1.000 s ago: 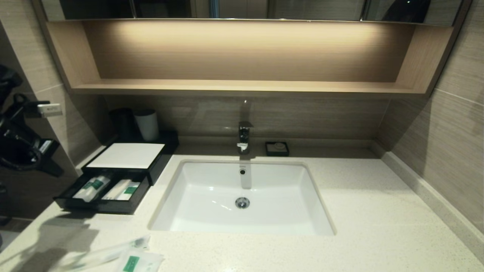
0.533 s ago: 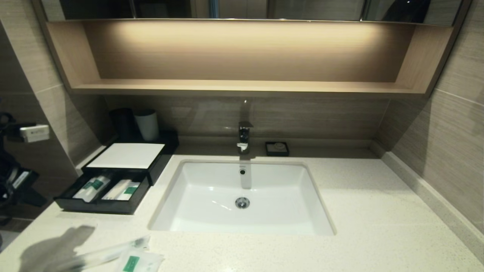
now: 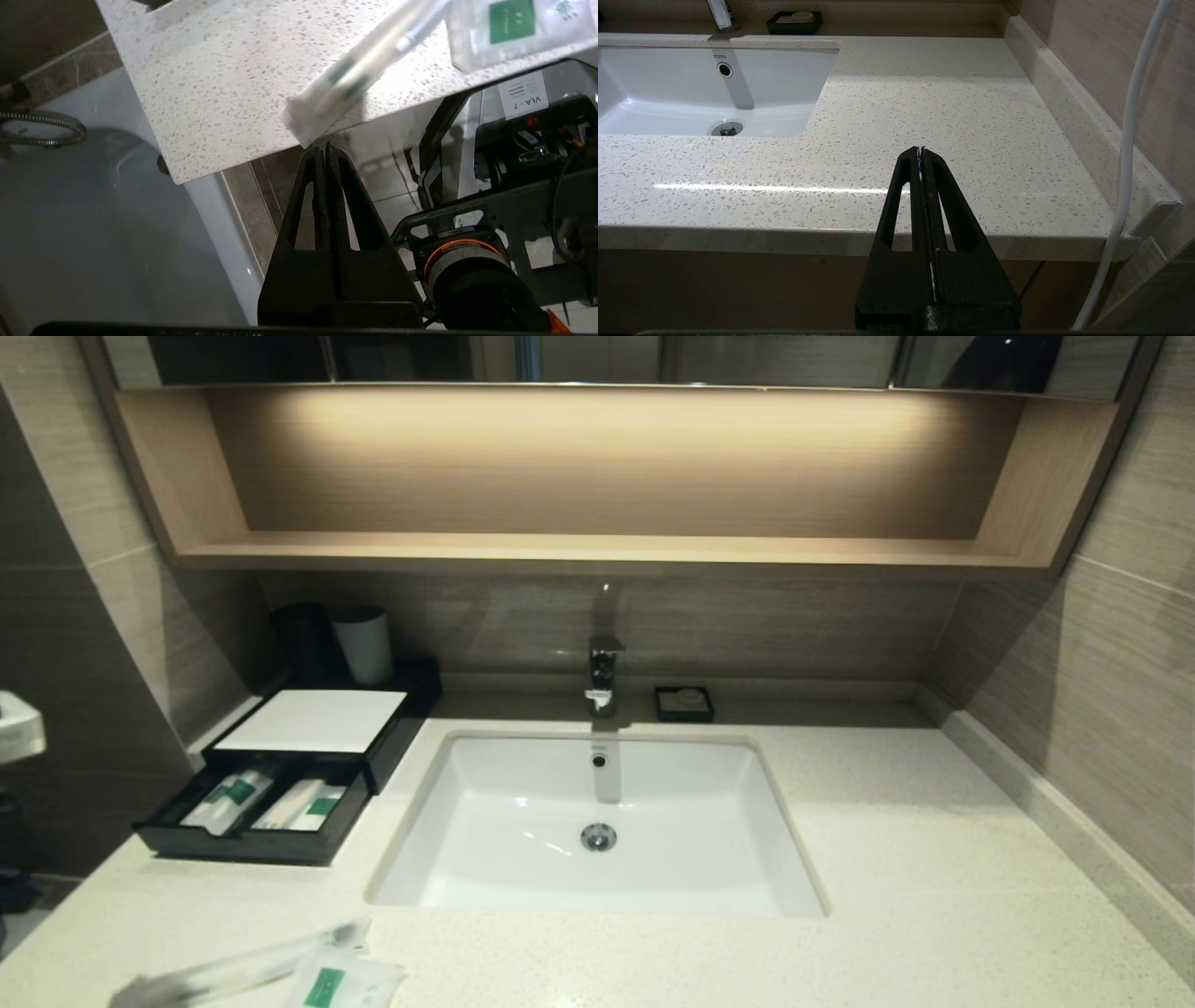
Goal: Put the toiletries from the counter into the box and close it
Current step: Pick up the bathroom toiletry
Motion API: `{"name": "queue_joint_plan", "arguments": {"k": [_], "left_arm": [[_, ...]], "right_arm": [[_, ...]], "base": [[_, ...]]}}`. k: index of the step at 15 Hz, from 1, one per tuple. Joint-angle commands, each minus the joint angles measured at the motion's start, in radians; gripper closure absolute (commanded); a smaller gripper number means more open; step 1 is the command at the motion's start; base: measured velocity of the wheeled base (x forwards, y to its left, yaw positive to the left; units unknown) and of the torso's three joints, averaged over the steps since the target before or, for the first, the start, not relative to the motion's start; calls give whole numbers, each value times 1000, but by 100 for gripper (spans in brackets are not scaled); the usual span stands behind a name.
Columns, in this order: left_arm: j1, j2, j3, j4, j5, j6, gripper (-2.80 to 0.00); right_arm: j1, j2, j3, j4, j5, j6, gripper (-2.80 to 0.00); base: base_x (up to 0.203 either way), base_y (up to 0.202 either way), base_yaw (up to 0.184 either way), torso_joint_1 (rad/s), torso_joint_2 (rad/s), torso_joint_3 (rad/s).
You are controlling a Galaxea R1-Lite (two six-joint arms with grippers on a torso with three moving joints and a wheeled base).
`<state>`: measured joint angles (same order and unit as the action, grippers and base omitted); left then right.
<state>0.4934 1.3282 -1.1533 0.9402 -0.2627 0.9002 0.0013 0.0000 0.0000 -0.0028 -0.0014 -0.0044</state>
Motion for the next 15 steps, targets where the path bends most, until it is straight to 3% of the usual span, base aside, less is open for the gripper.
{"name": "queue_joint_plan", "arguments": {"k": [1,9,11,15], "left_arm": [[4,-64,56,12,-37,73,0],[-10,1,215,-10,-35,227,0],[-10,38,235,-59,-34,271,0],[-2,177,238,-193,-30,283,0]], "right_arm": [[0,-2,2,0,0,-2,0],[0,0,2,0,0,0,0],[0,-2,0,0,0,-1,0],[0,-1,2,0,0,0,0]], "base": [[0,0,0,0,0,0],[0,0,0,0,0,0],[0,0,0,0,0,0],[0,0,0,0,0,0]]}}
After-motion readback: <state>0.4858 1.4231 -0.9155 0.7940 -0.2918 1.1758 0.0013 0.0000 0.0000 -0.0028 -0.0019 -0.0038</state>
